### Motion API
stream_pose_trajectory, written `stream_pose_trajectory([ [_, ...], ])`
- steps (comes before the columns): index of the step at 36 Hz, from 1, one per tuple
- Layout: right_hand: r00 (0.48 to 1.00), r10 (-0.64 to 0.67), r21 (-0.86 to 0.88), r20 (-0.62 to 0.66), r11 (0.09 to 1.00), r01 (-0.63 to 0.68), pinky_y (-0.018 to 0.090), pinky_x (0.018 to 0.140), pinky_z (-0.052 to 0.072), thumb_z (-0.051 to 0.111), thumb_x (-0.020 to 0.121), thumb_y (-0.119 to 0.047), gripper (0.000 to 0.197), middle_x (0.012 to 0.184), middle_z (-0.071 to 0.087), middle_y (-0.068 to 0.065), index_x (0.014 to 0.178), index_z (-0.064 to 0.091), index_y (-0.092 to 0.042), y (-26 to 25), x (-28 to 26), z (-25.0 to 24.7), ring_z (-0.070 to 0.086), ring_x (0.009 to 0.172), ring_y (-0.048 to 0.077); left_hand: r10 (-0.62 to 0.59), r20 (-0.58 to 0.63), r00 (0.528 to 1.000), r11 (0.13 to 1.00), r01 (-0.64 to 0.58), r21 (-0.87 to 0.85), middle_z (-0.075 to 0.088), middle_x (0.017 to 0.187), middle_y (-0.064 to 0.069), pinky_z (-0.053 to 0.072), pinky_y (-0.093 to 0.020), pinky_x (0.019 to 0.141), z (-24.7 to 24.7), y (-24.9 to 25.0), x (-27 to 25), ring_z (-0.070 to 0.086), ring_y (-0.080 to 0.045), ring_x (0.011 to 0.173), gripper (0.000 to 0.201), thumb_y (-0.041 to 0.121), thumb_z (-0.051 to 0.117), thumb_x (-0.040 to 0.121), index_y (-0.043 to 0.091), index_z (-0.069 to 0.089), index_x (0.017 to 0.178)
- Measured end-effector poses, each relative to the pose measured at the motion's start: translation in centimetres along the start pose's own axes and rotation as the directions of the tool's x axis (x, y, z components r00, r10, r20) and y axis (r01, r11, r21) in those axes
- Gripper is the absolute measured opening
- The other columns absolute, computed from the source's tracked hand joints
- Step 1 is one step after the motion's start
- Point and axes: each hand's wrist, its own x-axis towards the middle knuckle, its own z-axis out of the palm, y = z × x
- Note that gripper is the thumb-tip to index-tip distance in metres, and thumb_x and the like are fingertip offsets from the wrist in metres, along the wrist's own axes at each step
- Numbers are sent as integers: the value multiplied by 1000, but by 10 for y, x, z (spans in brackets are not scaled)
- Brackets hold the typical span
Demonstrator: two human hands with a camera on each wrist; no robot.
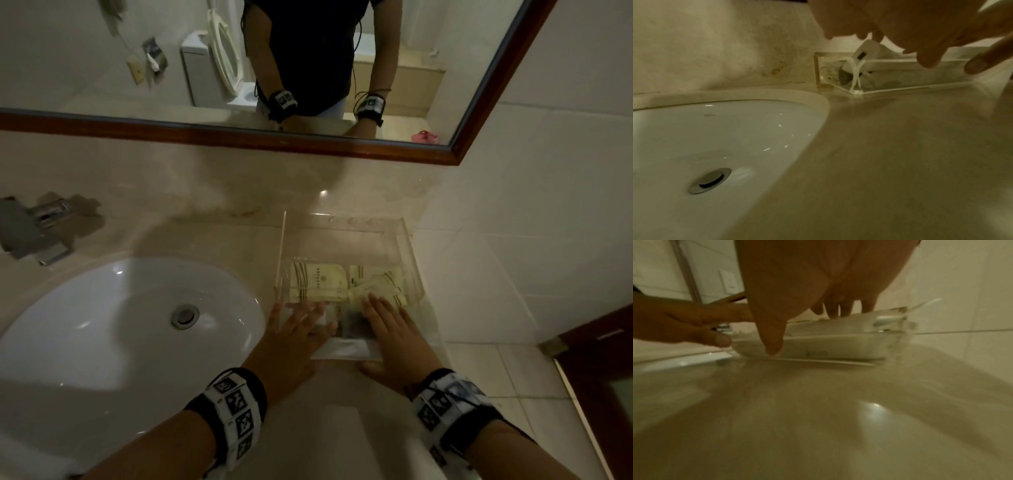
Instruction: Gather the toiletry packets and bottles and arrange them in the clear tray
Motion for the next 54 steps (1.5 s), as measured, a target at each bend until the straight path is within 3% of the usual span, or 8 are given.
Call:
stream_pose_trajectory([
  [5,988,-141,-178,-57,976,129,36,112,9,38,78,-47,69,148,36,-2,141,30,-22,29,-33,15,31,133,21,185,-54,981,981,-181,72,60,130,1,45,-55,93,11,-4,-23,60,-23,115,69,25,74,68,22,45,130],
  [17,940,-293,-345,-172,912,221,35,114,-2,37,80,-15,76,157,-12,-2,147,1,-18,63,-26,42,-13,144,17,230,-24,973,973,-229,23,62,127,5,53,-37,89,14,-17,-13,63,-17,112,57,18,60,76,21,42,130],
  [23,948,-240,-296,-211,939,172,35,118,14,79,58,-7,119,156,-15,-1,147,0,-15,58,-7,36,35,134,21,183,-80,980,982,-186,-24,66,123,1,55,-36,85,7,-25,3,65,-18,109,81,19,85,52,17,50,125],
  [28,913,-297,-389,-280,904,175,40,108,24,42,74,-6,85,158,3,3,147,-2,-14,65,8,39,43,130,25,205,-94,974,977,-198,73,69,118,-1,56,-36,82,4,-35,19,67,-18,103,64,19,86,54,17,67,115],
  [31,889,-306,-432,-341,891,141,42,103,30,35,74,-8,70,141,38,4,143,27,-14,61,9,33,47,121,26,212,-139,967,974,-197,112,70,114,-3,57,-37,80,0,-39,24,68,-20,100,58,16,85,56,15,69,112],
  [37,819,-286,-400,-497,913,76,35,74,33,44,65,-4,62,105,41,3,126,44,-13,47,13,22,43,85,24,177,-191,965,982,-160,100,72,91,0,54,-26,63,-9,-40,35,68,-18,73,49,16,87,50,18,73,96],
  [42,884,-139,-273,-447,962,14,22,41,42,87,37,-1,60,74,59,3,94,72,-12,35,24,4,57,51,20,90,-114,989,996,-88,22,70,78,0,49,-19,47,-12,-47,49,67,-17,63,47,14,93,35,20,74,77],
  [54,944,79,-178,-321,974,-142,18,33,31,87,28,0,42,49,53,4,57,58,-12,23,53,-31,51,34,24,7,-99,995,999,-11,-33,61,67,0,38,-21,37,-26,-59,79,57,-19,52,47,6,88,31,18,65,69],
])
